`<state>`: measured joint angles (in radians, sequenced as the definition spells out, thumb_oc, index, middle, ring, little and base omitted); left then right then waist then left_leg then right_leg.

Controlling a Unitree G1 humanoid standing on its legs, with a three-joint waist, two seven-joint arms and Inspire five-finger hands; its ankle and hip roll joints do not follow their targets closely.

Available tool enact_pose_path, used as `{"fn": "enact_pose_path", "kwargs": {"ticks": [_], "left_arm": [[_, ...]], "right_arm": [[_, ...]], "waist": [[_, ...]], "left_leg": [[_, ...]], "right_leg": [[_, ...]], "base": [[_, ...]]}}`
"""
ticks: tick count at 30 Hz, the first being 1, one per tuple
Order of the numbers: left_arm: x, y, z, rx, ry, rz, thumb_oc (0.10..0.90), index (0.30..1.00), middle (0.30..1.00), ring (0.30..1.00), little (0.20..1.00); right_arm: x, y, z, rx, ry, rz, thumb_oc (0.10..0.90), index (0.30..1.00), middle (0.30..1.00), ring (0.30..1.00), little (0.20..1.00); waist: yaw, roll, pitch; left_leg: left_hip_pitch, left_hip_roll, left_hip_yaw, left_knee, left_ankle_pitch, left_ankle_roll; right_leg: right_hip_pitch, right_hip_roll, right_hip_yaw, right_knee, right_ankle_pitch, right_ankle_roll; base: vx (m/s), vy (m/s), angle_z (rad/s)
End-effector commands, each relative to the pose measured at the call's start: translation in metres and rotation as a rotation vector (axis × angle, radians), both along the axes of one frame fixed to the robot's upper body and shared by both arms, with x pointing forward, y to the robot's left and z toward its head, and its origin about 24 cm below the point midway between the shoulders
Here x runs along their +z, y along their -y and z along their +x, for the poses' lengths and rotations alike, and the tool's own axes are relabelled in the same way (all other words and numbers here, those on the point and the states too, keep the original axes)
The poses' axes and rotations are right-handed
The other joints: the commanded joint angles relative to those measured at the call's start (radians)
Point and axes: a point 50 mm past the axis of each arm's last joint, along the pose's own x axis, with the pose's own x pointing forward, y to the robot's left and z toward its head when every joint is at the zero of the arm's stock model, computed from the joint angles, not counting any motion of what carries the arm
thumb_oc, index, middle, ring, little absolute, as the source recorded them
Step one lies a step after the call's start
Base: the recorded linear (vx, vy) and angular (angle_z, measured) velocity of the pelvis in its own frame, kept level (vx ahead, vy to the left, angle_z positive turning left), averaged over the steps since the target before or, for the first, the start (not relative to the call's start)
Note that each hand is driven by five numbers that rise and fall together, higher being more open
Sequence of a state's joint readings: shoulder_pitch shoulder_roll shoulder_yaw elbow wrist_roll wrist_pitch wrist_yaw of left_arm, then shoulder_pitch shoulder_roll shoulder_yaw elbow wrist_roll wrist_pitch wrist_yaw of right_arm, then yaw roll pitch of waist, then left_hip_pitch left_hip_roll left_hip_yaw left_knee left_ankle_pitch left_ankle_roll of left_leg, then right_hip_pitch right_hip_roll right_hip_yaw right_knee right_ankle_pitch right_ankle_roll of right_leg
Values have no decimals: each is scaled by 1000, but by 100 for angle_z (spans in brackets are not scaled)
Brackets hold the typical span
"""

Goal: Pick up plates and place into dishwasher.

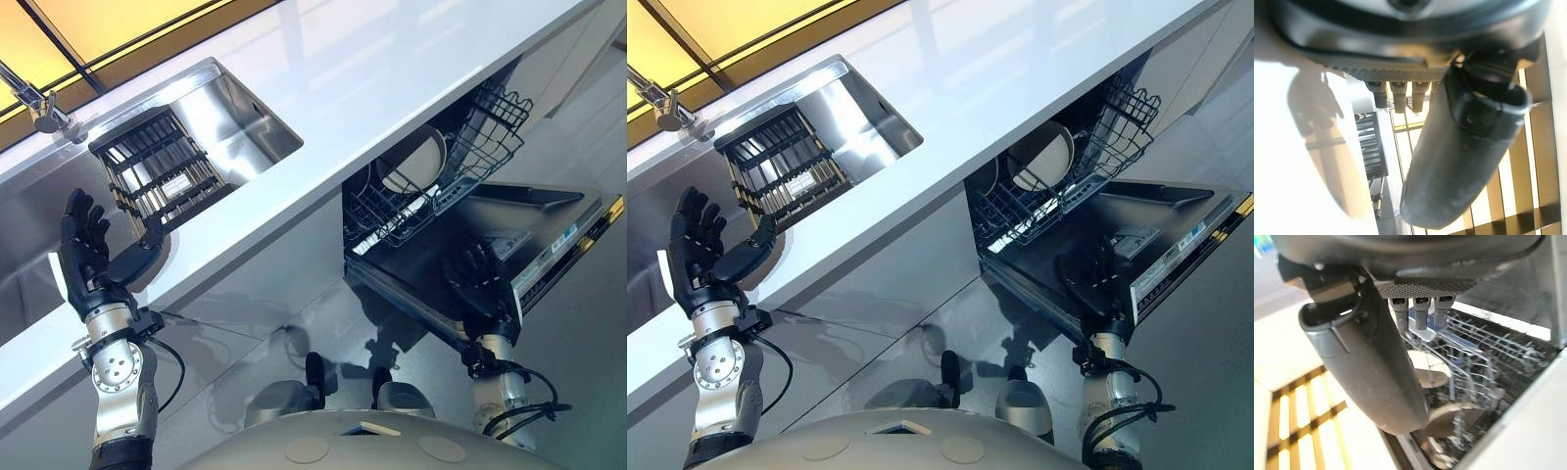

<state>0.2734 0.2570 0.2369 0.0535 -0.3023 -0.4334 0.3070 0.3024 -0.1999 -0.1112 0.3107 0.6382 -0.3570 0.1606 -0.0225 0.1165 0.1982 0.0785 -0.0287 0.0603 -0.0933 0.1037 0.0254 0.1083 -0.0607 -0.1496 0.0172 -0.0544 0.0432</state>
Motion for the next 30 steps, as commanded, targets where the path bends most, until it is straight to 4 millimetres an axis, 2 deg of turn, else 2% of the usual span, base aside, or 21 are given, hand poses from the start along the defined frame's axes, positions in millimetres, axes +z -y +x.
{"fn": "enact_pose_path", "kwargs": {"ticks": [1, 4, 8, 13, 17, 23, 27, 30], "left_arm": [[31, -14, 15, 3, 116, 112, 800, 900, 900, 900, 900], [33, -11, 24, -17, 115, 115, 800, 900, 900, 900, 900], [35, -7, 33, -47, 106, 117, 800, 900, 900, 900, 900], [33, 0, 39, -89, 76, 120, 800, 900, 900, 900, 900], [31, 2, 42, -121, 52, 114, 800, 900, 900, 900, 900], [28, 6, 41, -186, 20, 125, 800, 900, 900, 900, 900], [25, 8, 39, -213, 7, 122, 800, 900, 900, 900, 900], [25, 8, 38, -239, 6, 121, 800, 900, 900, 900, 900]], "right_arm": [[34, -6, 37, 104, 175, -114, 800, 900, 900, 900, 900], [31, -7, 51, 89, 117, -156, 800, 900, 900, 900, 900], [17, 5, 62, -50, -27, -161, 800, 900, 900, 900, 900], [21, 3, 77, -110, -21, -168, 800, 900, 900, 900, 900], [20, 9, 88, -101, -50, -141, 800, 900, 900, 900, 900], [31, 4, 108, -38, 3, -104, 800, 900, 900, 900, 900], [45, 2, 124, 10, 73, -76, 800, 900, 900, 900, 900], [71, -11, 144, 70, 187, -63, 800, 900, 900, 900, 900]], "waist": [[9, -33, -20], [28, -33, -17], [57, -27, -17], [90, -14, -15], [122, 5, -14], [174, 23, -14], [204, 33, -11], [228, 38, -5]], "left_leg": [[67, -58, 23, 33, -163, 17], [65, -59, 14, 39, -161, 14], [70, -59, -6, 43, -160, 10], [72, -64, -40, 60, -159, 12], [72, -71, -69, 75, -157, 12], [68, -83, -114, 84, -149, 15], [65, -89, -134, 89, -144, 15], [54, -91, -149, 97, -138, 17]], "right_leg": [[-38, -11, -20, 32, -26, 37], [-34, -15, -38, 42, -29, 36], [-23, -20, -55, 58, -38, 33], [-13, -28, -70, 84, -48, 25], [-4, -40, -86, 107, -58, 20], [5, -53, -116, 122, -61, 13], [8, -60, -134, 118, -55, 9], [6, -64, -147, 115, -47, 9]], "base": [[0, 0, 0], [35, 3, 4], [81, 32, 18], [110, 48, 17], [122, 83, 23], [89, 57, 25], [62, 38, 10], [24, 9, 9]]}}
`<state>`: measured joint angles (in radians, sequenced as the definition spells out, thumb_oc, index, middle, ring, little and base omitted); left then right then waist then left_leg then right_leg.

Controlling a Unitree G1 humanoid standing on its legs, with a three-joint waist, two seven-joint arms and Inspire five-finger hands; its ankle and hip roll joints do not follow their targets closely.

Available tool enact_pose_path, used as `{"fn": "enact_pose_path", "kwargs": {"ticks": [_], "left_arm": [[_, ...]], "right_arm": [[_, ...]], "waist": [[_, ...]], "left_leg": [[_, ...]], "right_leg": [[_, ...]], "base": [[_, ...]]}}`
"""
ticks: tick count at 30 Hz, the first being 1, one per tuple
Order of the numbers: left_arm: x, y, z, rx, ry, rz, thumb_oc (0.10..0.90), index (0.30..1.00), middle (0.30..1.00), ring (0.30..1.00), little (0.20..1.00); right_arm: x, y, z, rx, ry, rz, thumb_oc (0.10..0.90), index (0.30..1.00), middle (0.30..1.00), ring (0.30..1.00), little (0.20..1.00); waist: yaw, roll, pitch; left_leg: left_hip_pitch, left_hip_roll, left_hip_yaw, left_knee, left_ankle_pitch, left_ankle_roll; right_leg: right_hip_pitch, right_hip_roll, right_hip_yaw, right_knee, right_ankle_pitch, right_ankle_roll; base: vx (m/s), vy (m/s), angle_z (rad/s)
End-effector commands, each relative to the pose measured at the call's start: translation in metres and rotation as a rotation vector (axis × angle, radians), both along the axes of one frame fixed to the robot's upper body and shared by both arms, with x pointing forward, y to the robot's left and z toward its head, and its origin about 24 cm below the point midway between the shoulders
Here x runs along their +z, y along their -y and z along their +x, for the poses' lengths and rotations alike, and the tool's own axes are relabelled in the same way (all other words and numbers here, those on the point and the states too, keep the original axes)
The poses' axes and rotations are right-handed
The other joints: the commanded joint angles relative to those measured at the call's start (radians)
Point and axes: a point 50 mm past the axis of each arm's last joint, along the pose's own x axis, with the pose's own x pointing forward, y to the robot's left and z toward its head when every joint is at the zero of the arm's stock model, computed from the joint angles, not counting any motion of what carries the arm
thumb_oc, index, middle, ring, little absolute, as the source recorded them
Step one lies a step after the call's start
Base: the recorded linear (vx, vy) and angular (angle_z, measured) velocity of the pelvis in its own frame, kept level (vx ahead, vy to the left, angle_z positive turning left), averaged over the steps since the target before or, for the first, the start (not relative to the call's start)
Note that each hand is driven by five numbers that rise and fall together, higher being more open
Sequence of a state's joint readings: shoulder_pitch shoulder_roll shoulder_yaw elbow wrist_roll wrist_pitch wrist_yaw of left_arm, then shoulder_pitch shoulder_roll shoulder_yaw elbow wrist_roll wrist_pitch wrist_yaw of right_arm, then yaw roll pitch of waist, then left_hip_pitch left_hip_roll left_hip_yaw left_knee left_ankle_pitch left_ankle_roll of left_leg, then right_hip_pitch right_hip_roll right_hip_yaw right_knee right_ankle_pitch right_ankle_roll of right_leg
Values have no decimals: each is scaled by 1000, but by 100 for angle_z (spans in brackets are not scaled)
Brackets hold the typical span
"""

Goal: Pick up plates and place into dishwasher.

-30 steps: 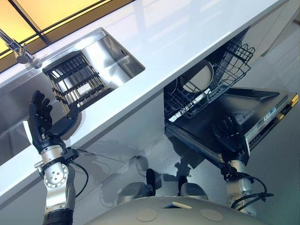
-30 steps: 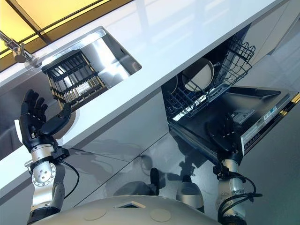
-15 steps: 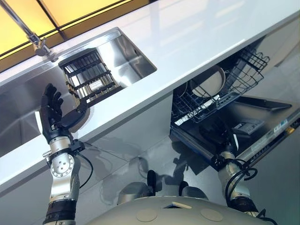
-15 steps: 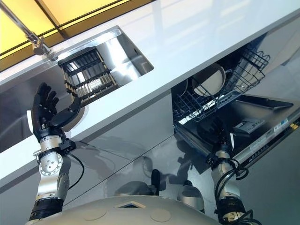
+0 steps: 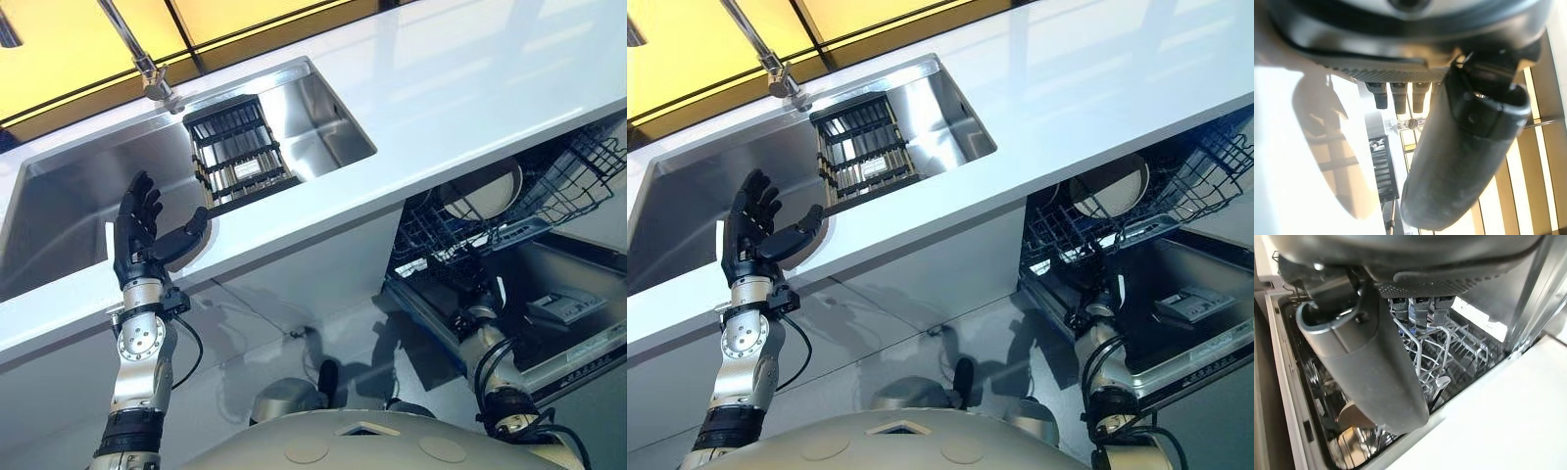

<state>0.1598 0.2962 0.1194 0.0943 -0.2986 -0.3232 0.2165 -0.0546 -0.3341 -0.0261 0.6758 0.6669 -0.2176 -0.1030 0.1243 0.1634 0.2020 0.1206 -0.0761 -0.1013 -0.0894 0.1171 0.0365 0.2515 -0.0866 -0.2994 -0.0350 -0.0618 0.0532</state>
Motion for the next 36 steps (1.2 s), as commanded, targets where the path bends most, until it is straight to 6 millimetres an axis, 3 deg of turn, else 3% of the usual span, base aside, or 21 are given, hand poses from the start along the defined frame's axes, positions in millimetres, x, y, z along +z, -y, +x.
{"fn": "enact_pose_path", "kwargs": {"ticks": [1, 5, 9, 13, 21, 22, 24, 29, 36], "left_arm": [[28, -19, 1, -21, 96, 113, 800, 900, 900, 900, 900], [28, -17, 5, -57, 99, 110, 800, 900, 900, 900, 900], [27, -16, 8, -90, 94, 115, 800, 900, 900, 900, 900], [25, -15, 9, -116, 92, 118, 800, 900, 900, 900, 900], [24, -13, 3, -110, 100, 117, 800, 900, 900, 900, 900], [24, -12, 0, -97, 108, 119, 800, 900, 900, 900, 900], [24, -13, -5, -74, 116, 120, 800, 900, 900, 900, 900], [25, -22, -13, -21, 125, 120, 800, 900, 900, 900, 900], [27, -24, -8, 0, 141, 113, 800, 900, 900, 900, 900]], "right_arm": [[87, -36, 82, 229, 442, -14, 800, 900, 900, 900, 900], [128, -64, 109, 355, 578, -48, 800, 900, 900, 900, 900], [158, -80, 121, 423, 704, -45, 800, 900, 900, 900, 900], [171, -88, 121, 427, 786, 0, 800, 900, 900, 900, 900], [139, -80, 99, 308, 707, -6, 800, 900, 900, 900, 900], [119, -75, 82, 282, 659, -30, 800, 900, 900, 900, 900], [98, -70, 59, 258, 613, -41, 800, 900, 900, 900, 900], [84, -60, 30, 216, 599, -50, 800, 900, 900, 900, 900], [76, -46, 14, 189, 558, -62, 800, 900, 900, 900, 900]], "waist": [[84, -8, -7], [108, -15, 0], [121, -28, 1], [125, -40, -2], [106, -52, -4], [89, -57, -2], [67, -63, -3], [16, -77, 0], [-48, -96, -12]], "left_leg": [[11, -45, 11, 94, -151, 6], [0, -50, 0, 107, -149, 8], [2, -51, -7, 112, -149, 8], [9, -51, -7, 111, -151, 8], [22, -46, 10, 95, -151, 15], [28, -42, 21, 88, -151, 18], [37, -35, 40, 77, -153, 22], [49, -21, 88, 55, -154, 23], [67, -11, 124, 19, -155, 20]], "right_leg": [[-138, -39, 0, 167, -38, -1], [-138, -42, -13, 164, -28, 0], [-131, -41, -22, 157, -19, 2], [-123, -36, -23, 143, -8, 7], [-124, -25, -8, 123, 8, 17], [-125, -21, 1, 116, 14, 21], [-127, -16, 11, 106, 22, 28], [-135, -10, 25, 97, 32, 44], [-140, 10, 69, 64, 43, 53]], "base": [[11, 3, 13], [7, -26, 10], [25, -53, 9], [23, -55, 6], [-33, -42, -2], [-81, -62, -2], [-107, -82, -13], [-103, -66, -20], [-108, -53, -17]]}}
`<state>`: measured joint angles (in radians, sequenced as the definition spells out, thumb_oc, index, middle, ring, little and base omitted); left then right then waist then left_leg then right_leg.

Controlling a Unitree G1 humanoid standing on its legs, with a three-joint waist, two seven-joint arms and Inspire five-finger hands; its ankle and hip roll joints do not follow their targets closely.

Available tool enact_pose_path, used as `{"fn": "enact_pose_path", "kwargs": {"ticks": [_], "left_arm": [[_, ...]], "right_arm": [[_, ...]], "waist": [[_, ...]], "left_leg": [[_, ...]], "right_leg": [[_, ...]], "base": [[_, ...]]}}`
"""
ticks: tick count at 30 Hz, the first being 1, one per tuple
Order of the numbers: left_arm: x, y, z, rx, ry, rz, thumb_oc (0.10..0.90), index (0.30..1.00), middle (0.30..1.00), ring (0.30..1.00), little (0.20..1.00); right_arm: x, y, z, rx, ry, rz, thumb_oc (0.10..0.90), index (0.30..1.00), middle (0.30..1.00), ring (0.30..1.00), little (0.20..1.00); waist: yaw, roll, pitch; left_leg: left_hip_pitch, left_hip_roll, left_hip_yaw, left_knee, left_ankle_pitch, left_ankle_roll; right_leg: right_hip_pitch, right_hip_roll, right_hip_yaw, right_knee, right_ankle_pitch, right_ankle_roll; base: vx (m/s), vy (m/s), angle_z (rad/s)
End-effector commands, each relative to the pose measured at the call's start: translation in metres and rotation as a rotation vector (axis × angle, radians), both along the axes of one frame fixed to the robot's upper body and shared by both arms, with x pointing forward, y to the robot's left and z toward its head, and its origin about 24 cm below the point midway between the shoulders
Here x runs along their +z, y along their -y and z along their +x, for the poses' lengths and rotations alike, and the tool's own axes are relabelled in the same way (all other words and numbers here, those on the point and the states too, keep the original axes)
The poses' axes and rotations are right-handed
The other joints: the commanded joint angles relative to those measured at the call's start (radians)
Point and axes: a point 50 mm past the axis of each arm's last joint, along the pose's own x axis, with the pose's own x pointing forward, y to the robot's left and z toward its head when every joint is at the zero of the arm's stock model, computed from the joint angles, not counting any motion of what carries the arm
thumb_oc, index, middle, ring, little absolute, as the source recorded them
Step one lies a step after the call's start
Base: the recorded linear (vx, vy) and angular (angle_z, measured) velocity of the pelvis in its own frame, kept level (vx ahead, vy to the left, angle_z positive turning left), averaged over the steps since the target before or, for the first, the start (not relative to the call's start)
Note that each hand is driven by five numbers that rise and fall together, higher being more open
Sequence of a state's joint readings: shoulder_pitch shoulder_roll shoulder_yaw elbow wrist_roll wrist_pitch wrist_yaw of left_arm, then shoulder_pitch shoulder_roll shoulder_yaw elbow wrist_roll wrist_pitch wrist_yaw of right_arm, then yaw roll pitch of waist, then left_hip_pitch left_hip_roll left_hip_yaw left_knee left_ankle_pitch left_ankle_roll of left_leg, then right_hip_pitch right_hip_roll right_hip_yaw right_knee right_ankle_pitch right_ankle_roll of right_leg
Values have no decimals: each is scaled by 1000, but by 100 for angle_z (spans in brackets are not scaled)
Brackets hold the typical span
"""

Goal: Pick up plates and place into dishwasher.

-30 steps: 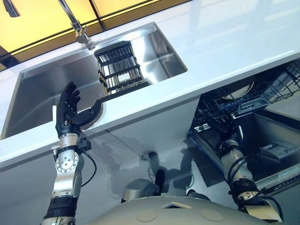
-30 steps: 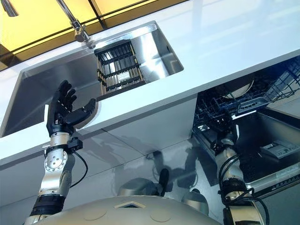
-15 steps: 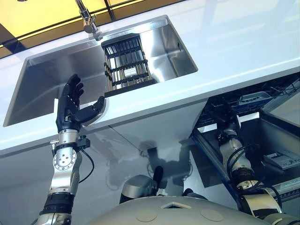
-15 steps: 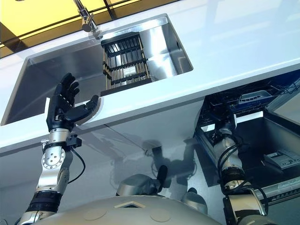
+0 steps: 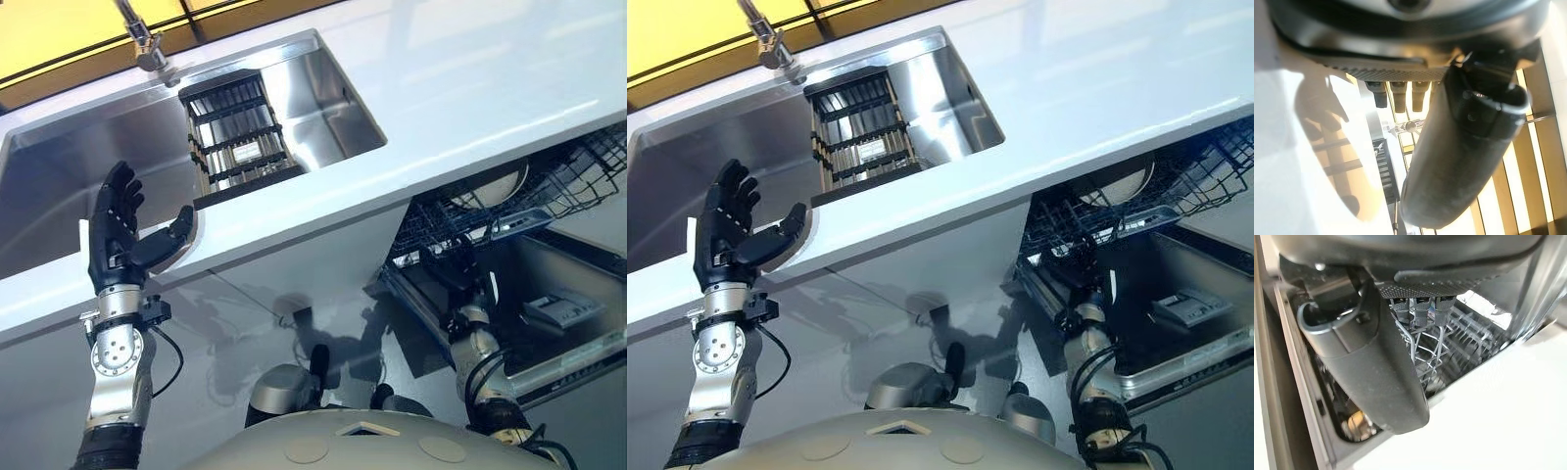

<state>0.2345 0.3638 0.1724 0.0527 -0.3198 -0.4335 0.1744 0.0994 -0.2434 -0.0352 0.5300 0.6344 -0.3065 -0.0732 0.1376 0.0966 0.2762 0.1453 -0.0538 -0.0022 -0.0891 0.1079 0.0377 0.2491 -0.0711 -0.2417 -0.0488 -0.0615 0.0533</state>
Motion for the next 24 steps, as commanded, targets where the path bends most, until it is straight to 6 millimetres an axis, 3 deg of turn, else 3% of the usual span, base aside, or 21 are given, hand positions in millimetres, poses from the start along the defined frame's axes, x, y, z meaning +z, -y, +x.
{"fn": "enact_pose_path", "kwargs": {"ticks": [1, 6, 12, 20, 24], "left_arm": [[10, -3, 11, -2, 55, 21, 800, 900, 900, 900, 900], [13, 0, 15, -10, 66, 29, 800, 900, 900, 900, 900], [17, 1, 19, -17, 70, 39, 800, 900, 900, 900, 900], [14, 4, 24, -31, 42, 43, 800, 900, 900, 900, 900], [12, 9, 26, -41, 22, 37, 800, 900, 900, 900, 900]], "right_arm": [[79, -23, 41, 160, 475, -95, 800, 900, 900, 900, 900], [66, -13, 32, 139, 398, -78, 800, 900, 900, 900, 900], [65, -11, 32, 200, 391, -73, 800, 900, 900, 900, 900], [60, -55, 46, 526, 435, 347, 800, 900, 900, 900, 900], [59, -76, 52, 566, 429, 366, 800, 900, 900, 900, 900]], "waist": [[-66, -31, -88], [-95, -42, -100], [-103, -47, -105], [-79, -50, -125], [-54, -45, -135]], "left_leg": [[45, -32, 28, 15, -147, 17], [55, -22, 51, 8, -154, 11], [64, -14, 52, 9, -159, 6], [66, -9, 36, 2, -154, -7], [66, -8, 23, 2, -150, -11]], "right_leg": [[-137, -4, 15, 73, 44, 53], [-132, 5, 35, 56, 46, 56], [-122, 5, 46, 39, 50, 57], [-100, 1, 24, 13, 52, 57], [-89, -5, 4, 13, 48, 54]], "base": [[-82, -53, -15], [-65, -58, -16], [-31, -44, -7], [-1, -5, -2], [54, 72, 8]]}}
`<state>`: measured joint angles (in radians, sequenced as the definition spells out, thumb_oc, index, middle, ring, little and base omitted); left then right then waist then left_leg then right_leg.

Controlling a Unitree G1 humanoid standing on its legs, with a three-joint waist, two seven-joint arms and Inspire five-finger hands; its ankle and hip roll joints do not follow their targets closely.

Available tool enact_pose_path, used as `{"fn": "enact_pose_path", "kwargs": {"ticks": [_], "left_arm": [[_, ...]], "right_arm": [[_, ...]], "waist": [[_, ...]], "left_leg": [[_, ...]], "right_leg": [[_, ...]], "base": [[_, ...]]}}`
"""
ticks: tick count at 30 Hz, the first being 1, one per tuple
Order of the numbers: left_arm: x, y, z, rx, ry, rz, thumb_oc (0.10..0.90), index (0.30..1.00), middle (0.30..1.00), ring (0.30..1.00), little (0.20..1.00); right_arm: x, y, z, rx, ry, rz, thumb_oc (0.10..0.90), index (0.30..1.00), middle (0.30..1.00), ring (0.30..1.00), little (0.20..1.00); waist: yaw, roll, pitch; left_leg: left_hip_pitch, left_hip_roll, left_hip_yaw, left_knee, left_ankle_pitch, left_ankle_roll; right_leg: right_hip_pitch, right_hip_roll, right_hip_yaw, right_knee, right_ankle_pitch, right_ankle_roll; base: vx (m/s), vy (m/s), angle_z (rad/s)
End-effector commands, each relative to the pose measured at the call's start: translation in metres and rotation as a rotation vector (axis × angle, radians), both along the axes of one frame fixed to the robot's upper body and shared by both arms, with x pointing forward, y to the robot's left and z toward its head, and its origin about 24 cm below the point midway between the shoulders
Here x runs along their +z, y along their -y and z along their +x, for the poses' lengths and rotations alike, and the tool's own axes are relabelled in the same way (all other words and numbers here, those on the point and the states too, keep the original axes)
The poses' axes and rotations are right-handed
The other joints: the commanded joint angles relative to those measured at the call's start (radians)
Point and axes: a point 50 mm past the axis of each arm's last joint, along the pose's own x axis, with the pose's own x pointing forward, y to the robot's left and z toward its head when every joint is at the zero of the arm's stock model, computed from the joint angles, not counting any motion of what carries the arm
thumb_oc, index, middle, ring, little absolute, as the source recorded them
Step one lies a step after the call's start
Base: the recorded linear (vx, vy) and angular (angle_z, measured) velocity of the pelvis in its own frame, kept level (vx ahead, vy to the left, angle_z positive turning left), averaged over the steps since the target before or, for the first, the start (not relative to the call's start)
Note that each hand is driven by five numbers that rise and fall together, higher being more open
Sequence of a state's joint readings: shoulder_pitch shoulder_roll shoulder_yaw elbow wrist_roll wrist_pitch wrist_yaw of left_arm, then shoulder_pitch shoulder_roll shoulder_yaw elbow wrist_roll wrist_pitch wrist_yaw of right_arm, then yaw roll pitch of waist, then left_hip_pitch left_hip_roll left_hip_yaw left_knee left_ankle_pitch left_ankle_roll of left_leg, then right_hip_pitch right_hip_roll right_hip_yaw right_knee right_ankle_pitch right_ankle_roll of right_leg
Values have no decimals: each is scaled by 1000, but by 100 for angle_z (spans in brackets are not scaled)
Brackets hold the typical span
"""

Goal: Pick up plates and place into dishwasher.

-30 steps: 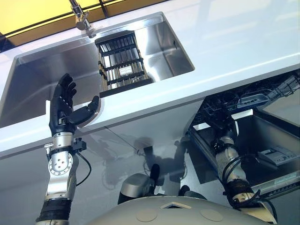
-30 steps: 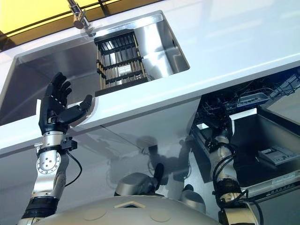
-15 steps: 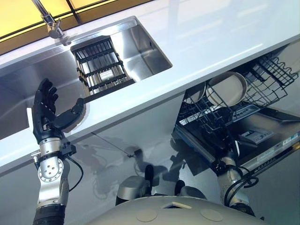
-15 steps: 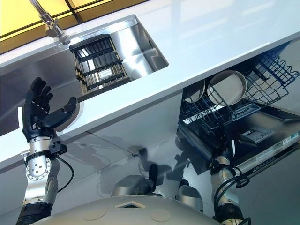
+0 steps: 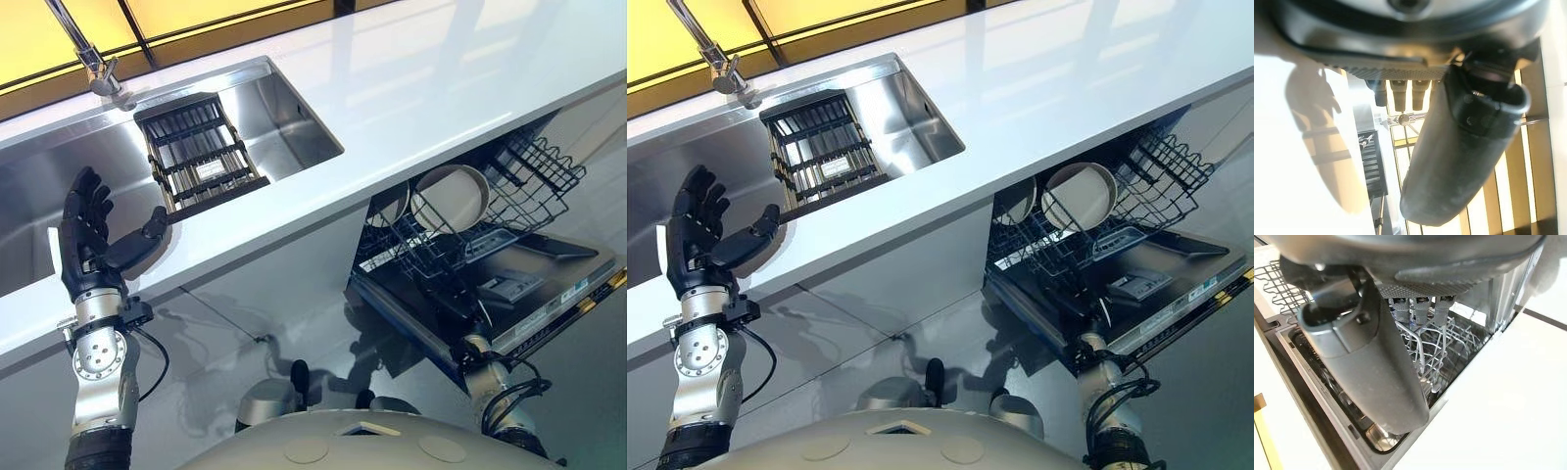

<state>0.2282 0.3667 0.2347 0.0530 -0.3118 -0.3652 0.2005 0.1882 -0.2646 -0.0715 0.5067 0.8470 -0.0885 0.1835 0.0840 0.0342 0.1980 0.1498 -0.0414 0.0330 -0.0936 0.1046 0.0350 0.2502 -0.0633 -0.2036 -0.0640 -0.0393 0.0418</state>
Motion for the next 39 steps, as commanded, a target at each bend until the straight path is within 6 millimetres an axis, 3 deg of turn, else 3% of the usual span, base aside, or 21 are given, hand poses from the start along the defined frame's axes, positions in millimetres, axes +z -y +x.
{"fn": "enact_pose_path", "kwargs": {"ticks": [1, 10, 15, 18, 20, 23, 24, 25, 27, 31, 32, 37, 39], "left_arm": [[10, 25, 28, -128, 53, 32, 800, 900, 900, 900, 900], [11, 31, 31, -162, 39, 31, 800, 900, 900, 900, 900], [14, 25, 33, -218, 29, 35, 800, 900, 900, 900, 900], [16, 24, 31, -242, 26, 32, 800, 900, 900, 900, 900], [16, 24, 31, -258, 29, 26, 800, 900, 900, 900, 900], [16, 27, 34, -289, 37, 25, 800, 900, 900, 900, 900], [16, 29, 36, -296, 38, 24, 800, 900, 900, 900, 900], [16, 29, 37, -297, 39, 23, 800, 900, 900, 900, 900], [17, 31, 41, -309, 43, 27, 800, 900, 900, 900, 900], [18, 34, 46, -323, 49, 27, 800, 900, 900, 900, 900], [19, 35, 48, -324, 52, 32, 800, 900, 900, 900, 900], [21, 38, 51, -328, 64, 37, 800, 900, 900, 900, 900], [21, 39, 51, -333, 66, 40, 800, 900, 900, 900, 900]], "right_arm": [[80, -80, 83, 361, 545, 123, 800, 900, 900, 900, 900], [84, -99, 107, 307, 490, 231, 800, 900, 900, 900, 900], [96, -108, 135, 202, 490, 707, 800, 900, 900, 900, 900], [119, -112, 146, 165, 600, 760, 800, 900, 900, 900, 900], [137, -113, 152, 157, 669, 656, 800, 900, 900, 900, 900], [166, -105, 159, 114, 772, 280, 800, 900, 900, 900, 900], [173, -104, 161, 119, 782, 143, 800, 900, 900, 900, 900], [174, -105, 161, 112, 779, 125, 800, 900, 900, 900, 900], [187, -102, 165, 119, 791, -154, 800, 900, 900, 900, 900], [186, -93, 172, 146, 680, -636, 800, 900, 900, 900, 900], [183, -83, 175, 140, 614, -848, 800, 900, 900, 900, 900], [183, -57, 174, 113, 498, -1216, 800, 900, 900, 900, 900], [183, -53, 174, 102, 482, -1236, 800, 900, 900, 900, 900]], "waist": [[7, 20, -60], [88, 26, -65], [157, 12, -58], [181, 6, -58], [190, 2, -56], [192, -2, -54], [192, -3, -54], [192, -3, -53], [191, -7, -52], [189, -14, -47], [186, -21, -43], [176, -38, -30], [174, -40, -28]], "left_leg": [[63, -21, -16, 6, -146, -9], [52, -32, -49, 44, -151, -3], [36, -53, -82, 92, -170, 11], [33, -61, -90, 97, -176, 24], [30, -67, -96, 100, -177, 31], [28, -77, -104, 105, -182, 40], [28, -80, -105, 104, -183, 42], [28, -80, -105, 105, -183, 42], [30, -86, -106, 105, -184, 44], [37, -93, -100, 88, -180, 43], [44, -94, -96, 73, -176, 42], [52, -95, -85, 51, -173, 44], [53, -93, -80, 49, -174, 44]], "right_leg": [[-87, -15, -40, 28, 25, 65], [-80, -42, -98, 76, 1, 54], [-79, -59, -140, 107, -3, 51], [-87, -66, -155, 131, -7, 56], [-94, -70, -158, 146, -10, 58], [-108, -75, -156, 170, -13, 63], [-112, -76, -155, 174, -12, 64], [-113, -76, -155, 175, -12, 65], [-119, -78, -154, 180, -8, 68], [-123, -84, -158, 182, 5, 78], [-123, -87, -161, 182, 16, 86], [-125, -97, -160, 177, 39, 105], [-125, -97, -157, 174, 40, 106]], "base": [[62, 103, 6], [62, 128, 14], [72, 75, 14], [53, 56, 22], [22, 43, 11], [11, 39, 12], [7, 23, 15], [12, 24, 12], [16, 22, 8], [15, 14, 9], [0, 0, 0], [-6, -3, 0], [0, 0, 0]]}}
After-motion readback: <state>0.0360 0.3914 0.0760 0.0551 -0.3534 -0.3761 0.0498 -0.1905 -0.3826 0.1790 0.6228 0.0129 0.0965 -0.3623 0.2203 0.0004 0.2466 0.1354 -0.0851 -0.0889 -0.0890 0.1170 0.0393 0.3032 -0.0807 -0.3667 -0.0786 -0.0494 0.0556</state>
